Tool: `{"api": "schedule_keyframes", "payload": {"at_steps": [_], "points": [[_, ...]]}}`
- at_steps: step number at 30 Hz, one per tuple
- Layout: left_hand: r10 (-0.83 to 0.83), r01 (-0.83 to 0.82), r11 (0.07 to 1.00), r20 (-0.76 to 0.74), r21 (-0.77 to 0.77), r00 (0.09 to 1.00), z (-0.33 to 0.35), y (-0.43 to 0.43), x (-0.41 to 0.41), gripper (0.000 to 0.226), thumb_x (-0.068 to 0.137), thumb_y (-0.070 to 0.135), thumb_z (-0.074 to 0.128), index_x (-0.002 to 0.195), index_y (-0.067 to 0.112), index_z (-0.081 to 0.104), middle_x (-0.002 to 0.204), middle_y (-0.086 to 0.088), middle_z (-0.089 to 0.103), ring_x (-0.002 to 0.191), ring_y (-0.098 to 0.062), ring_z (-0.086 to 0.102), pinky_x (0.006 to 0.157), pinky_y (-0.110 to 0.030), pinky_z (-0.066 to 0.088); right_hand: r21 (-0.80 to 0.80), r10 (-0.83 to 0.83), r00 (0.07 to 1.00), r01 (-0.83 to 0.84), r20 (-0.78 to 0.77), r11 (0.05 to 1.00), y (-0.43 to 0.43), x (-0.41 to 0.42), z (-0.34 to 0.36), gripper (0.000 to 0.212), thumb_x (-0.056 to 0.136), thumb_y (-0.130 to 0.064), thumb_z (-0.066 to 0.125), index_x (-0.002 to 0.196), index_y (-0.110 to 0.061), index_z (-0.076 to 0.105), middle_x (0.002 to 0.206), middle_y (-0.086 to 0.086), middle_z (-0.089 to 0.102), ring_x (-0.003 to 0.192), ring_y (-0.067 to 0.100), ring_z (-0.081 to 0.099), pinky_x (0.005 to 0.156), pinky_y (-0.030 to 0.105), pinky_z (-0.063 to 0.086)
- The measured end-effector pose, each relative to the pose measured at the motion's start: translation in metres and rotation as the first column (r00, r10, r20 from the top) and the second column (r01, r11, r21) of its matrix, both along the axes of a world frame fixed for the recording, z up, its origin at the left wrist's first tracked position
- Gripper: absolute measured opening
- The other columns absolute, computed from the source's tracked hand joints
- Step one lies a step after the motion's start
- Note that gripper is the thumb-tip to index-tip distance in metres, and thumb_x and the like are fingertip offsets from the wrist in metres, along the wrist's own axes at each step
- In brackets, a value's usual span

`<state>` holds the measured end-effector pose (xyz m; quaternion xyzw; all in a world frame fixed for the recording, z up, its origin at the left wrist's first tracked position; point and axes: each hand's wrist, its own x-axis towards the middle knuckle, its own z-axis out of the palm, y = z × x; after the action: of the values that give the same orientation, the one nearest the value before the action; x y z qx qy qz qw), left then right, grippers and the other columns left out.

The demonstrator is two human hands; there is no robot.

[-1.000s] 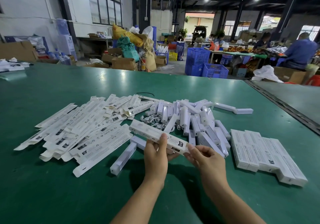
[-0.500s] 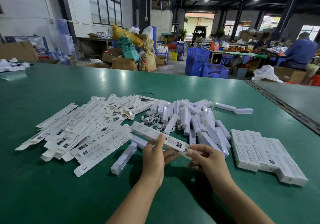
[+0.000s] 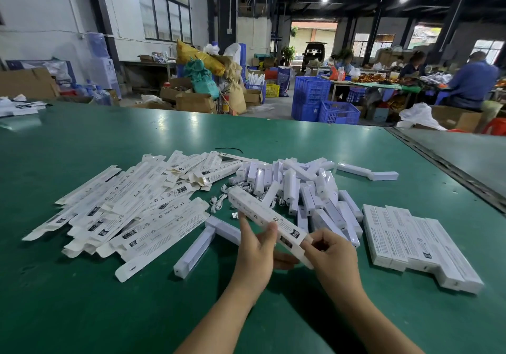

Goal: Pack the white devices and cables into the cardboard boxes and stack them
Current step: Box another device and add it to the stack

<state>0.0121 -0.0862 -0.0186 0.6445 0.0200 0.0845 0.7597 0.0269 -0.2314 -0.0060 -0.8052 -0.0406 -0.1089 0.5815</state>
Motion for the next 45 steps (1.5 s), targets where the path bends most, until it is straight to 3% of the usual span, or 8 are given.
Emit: {"api": "schedule_keyframes", "payload": {"at_steps": [3, 8, 13, 19, 26, 36, 40, 45], "points": [[-0.034, 0.011, 0.97, 0.093, 0.241, 0.995, -0.004, -0.003, -0.004, 0.097, 0.082, 0.06, 0.062, 0.149, 0.057, -0.008, 0.127, 0.018, 0.061, 0.113, 0.008, 0.06, 0.09, -0.015, 0.051, 0.019, -0.077, 0.996, 0.076, 0.047, 0.997, 0.0, 0.002, 0.0, 0.031, 0.081, -0.012, 0.076, 0.056, -0.016, 0.058, 0.052, -0.003, 0.06, 0.044, 0.003, 0.045, 0.043, 0.015, 0.037], [-0.132, 0.063, 0.912, 0.145, 0.405, 0.981, -0.005, 0.003, -0.004, 0.059, 0.079, 0.057, 0.073, 0.131, 0.06, 0.046, 0.118, 0.014, 0.067, 0.106, -0.007, 0.064, 0.099, -0.041, 0.052, 0.064, -0.036, 0.998, 0.033, 0.059, 0.997, -0.002, -0.001, 0.001, 0.027, 0.081, 0.0, 0.072, 0.07, -0.019, 0.056, 0.07, 0.007, 0.067, 0.066, 0.021, 0.069, 0.055, 0.04, 0.056], [-0.142, 0.085, 0.936, 0.148, 0.34, 0.979, -0.005, 0.011, -0.002, 0.059, 0.069, 0.054, 0.081, 0.122, 0.053, 0.053, 0.107, 0.013, 0.07, 0.094, -0.013, 0.07, 0.088, -0.037, 0.058, 0.049, 0.16, 0.975, -0.17, 0.151, 0.984, -0.005, -0.008, 0.003, 0.028, 0.084, -0.006, 0.073, 0.073, -0.028, 0.058, 0.075, 0.005, 0.069, 0.072, 0.021, 0.071, 0.06, 0.049, 0.056], [-0.106, 0.066, 0.965, 0.147, 0.253, 0.983, -0.007, 0.011, 0.001, 0.064, 0.064, 0.072, 0.078, 0.118, 0.046, 0.053, 0.098, -0.001, 0.073, 0.084, -0.021, 0.073, 0.082, -0.048, 0.059, 0.005, 0.324, 0.894, -0.343, 0.31, 0.939, -0.009, -0.01, 0.005, 0.021, 0.079, -0.003, 0.06, 0.081, -0.023, 0.061, 0.084, 0.002, 0.068, 0.077, 0.018, 0.068, 0.068, 0.031, 0.055], [-0.101, 0.065, 0.974, 0.161, 0.215, 0.982, -0.004, 0.011, -0.002, 0.056, 0.069, 0.075, 0.072, 0.111, 0.044, 0.051, 0.098, 0.006, 0.075, 0.087, -0.011, 0.072, 0.072, -0.021, 0.053, -0.273, 0.499, 0.798, -0.424, 0.337, 0.863, -0.018, -0.011, 0.015, 0.024, 0.083, -0.034, 0.064, 0.104, -0.022, 0.061, 0.133, -0.016, 0.058, 0.125, 0.01, 0.055, 0.09, 0.033, 0.052], [-0.107, 0.091, 0.99, 0.162, 0.106, 0.981, -0.003, 0.015, 0.001, 0.058, 0.064, 0.07, 0.08, 0.108, 0.04, 0.056, 0.102, 0.003, 0.075, 0.097, -0.01, 0.07, 0.076, -0.022, 0.054, -0.426, 0.564, 0.751, -0.411, 0.343, 0.806, -0.018, -0.007, 0.017, 0.035, 0.08, -0.028, 0.077, 0.112, -0.029, 0.063, 0.13, -0.025, 0.058, 0.132, 0.001, 0.046, 0.092, 0.024, 0.05], [-0.139, 0.119, 0.983, 0.146, 0.137, 0.979, -0.002, 0.015, 0.001, 0.063, 0.062, 0.071, 0.08, 0.11, 0.036, 0.058, 0.101, -0.004, 0.076, 0.098, -0.018, 0.071, 0.077, -0.028, 0.056, -0.48, 0.527, 0.779, -0.339, 0.339, 0.809, -0.02, -0.005, 0.013, 0.029, 0.082, -0.022, 0.073, 0.104, -0.037, 0.063, 0.142, -0.029, 0.046, 0.109, -0.008, 0.058, 0.088, 0.01, 0.046], [-0.151, 0.136, 0.984, 0.135, 0.113, 0.979, 0.001, 0.015, 0.0, 0.053, 0.079, 0.062, 0.069, 0.116, 0.025, 0.058, 0.093, -0.007, 0.076, 0.089, -0.02, 0.073, 0.076, -0.028, 0.056, -0.419, 0.458, 0.783, -0.28, 0.421, 0.864, -0.015, -0.005, 0.009, 0.012, 0.088, -0.024, 0.071, 0.1, -0.025, 0.069, 0.126, -0.021, 0.06, 0.103, -0.005, 0.064, 0.084, 0.022, 0.054]]}}
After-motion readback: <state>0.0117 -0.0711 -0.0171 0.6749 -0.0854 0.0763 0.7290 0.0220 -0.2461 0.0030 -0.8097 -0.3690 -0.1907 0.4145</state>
